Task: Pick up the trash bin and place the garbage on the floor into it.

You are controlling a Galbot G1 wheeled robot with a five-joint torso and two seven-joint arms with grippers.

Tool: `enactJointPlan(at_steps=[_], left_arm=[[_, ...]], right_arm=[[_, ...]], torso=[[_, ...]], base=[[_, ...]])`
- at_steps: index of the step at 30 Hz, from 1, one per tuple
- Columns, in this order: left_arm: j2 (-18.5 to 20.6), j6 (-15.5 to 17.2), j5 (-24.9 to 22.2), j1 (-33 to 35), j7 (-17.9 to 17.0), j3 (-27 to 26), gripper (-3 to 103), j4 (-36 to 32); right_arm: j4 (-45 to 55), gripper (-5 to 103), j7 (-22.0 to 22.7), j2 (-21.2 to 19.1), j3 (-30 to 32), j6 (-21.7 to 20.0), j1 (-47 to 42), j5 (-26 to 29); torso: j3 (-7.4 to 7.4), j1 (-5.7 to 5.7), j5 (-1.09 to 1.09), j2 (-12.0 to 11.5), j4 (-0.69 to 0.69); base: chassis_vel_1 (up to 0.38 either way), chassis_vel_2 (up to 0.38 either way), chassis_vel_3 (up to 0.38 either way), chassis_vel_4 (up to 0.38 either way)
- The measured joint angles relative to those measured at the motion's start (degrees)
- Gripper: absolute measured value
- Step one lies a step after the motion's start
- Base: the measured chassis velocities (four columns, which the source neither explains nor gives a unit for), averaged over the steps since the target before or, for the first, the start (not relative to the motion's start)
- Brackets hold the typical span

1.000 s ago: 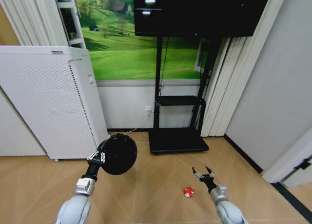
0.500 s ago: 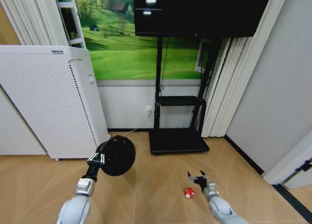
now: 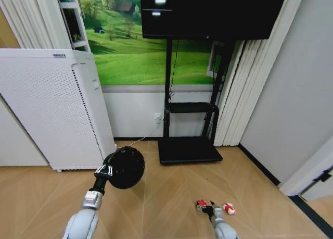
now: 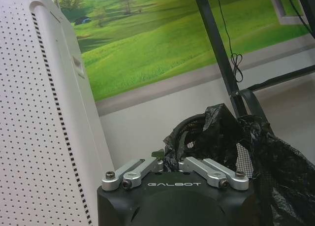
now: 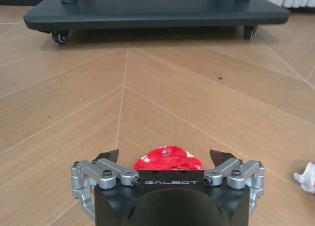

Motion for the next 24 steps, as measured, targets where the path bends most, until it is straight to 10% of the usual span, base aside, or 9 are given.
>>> enactJointPlan(at_steps=[24], left_arm=[[-0.38,-0.67,0.82,-0.59,-0.03,0.62,7,1.38]], right_arm=[[-10.41,103,1.77,2.90,1.25,0.40,4.16,-2.30]], torso=[[0.00,0.00,-0.01,0.00,-0.01]], base=[[0.000,0.000,0.000,0.000]])
